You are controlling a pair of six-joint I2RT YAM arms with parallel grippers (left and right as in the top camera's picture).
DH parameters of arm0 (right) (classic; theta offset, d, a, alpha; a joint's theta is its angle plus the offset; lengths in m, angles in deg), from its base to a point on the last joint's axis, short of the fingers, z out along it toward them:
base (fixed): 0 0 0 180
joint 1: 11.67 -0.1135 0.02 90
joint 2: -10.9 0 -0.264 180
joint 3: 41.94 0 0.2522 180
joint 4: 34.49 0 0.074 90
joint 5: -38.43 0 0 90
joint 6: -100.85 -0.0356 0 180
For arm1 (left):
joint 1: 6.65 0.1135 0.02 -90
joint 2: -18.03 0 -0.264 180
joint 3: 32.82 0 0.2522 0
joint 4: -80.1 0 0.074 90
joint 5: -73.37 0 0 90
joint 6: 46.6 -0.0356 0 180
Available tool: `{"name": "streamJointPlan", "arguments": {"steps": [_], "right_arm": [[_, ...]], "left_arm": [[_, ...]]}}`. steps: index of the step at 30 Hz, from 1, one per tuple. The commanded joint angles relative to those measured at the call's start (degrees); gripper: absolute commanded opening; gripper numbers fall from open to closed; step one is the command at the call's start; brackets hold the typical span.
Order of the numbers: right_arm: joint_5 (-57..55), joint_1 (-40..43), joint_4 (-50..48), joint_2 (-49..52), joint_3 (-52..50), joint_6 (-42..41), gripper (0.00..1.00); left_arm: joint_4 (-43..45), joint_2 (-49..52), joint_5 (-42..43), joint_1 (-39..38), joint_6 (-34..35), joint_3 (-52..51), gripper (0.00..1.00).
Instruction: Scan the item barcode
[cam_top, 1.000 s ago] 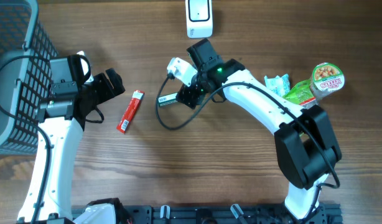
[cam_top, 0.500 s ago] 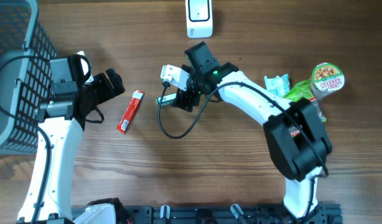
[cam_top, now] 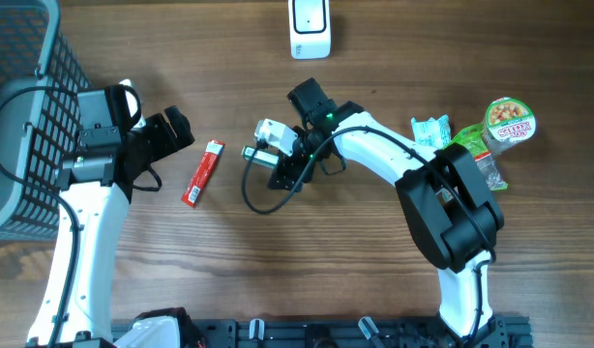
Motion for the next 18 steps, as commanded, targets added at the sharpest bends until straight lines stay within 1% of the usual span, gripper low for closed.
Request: {"name": "streamJointPlan", "arguments": {"steps": [1, 2, 4, 7, 8, 11, 13, 14, 15, 16, 18], "right_arm": [[6.4, -0.1, 0.5, -0.8, -0.5, -13.5, 0.75], [6.4, -0.1, 0.9, -0.8, -0.5, -16.0, 0.73], [6.4, -0.5, 1.1, -0.9, -0.5, -18.0, 0.70], [3.9, -1.8, 0.2, -1.5, -0.1, -18.0, 0.72], [0.5, -2.3, -0.4, -1.7, 0.1, -18.9, 0.74], [-12.6, -3.6, -3.5, -1.9, 0.3, -27.0, 0.77], [-14.7, -4.3, -4.8, -1.9, 0.3, -29.0, 0.78], [-14.9, -4.7, -5.2, -1.9, 0.3, -29.2, 0.80], [-16.2, -5.0, -5.2, -1.9, 0.3, -30.7, 0.86], [-17.7, -5.2, -5.1, -1.9, 0.3, -32.5, 0.99], [-19.5, -5.2, -4.7, -1.9, 0.3, -33.2, 0.99]], "left_arm": [[0.2, -0.1, 0.4, -0.1, -0.1, 0.7, 1.00], [0.2, -0.1, 0.4, -0.1, -0.1, 0.7, 1.00], [0.2, -0.1, 0.4, -0.1, -0.1, 0.7, 1.00], [0.2, -0.1, 0.4, -0.1, -0.1, 0.7, 1.00], [0.2, -0.1, 0.4, -0.1, -0.1, 0.7, 1.00], [0.2, -0.1, 0.4, -0.1, -0.1, 0.7, 1.00], [0.2, -0.1, 0.4, -0.1, -0.1, 0.7, 1.00], [0.2, -0.1, 0.4, -0.1, -0.1, 0.7, 1.00], [0.2, -0.1, 0.4, -0.1, -0.1, 0.7, 1.00], [0.2, -0.1, 0.4, -0.1, -0.1, 0.7, 1.00], [0.2, -0.1, 0.4, -0.1, -0.1, 0.7, 1.00]]}}
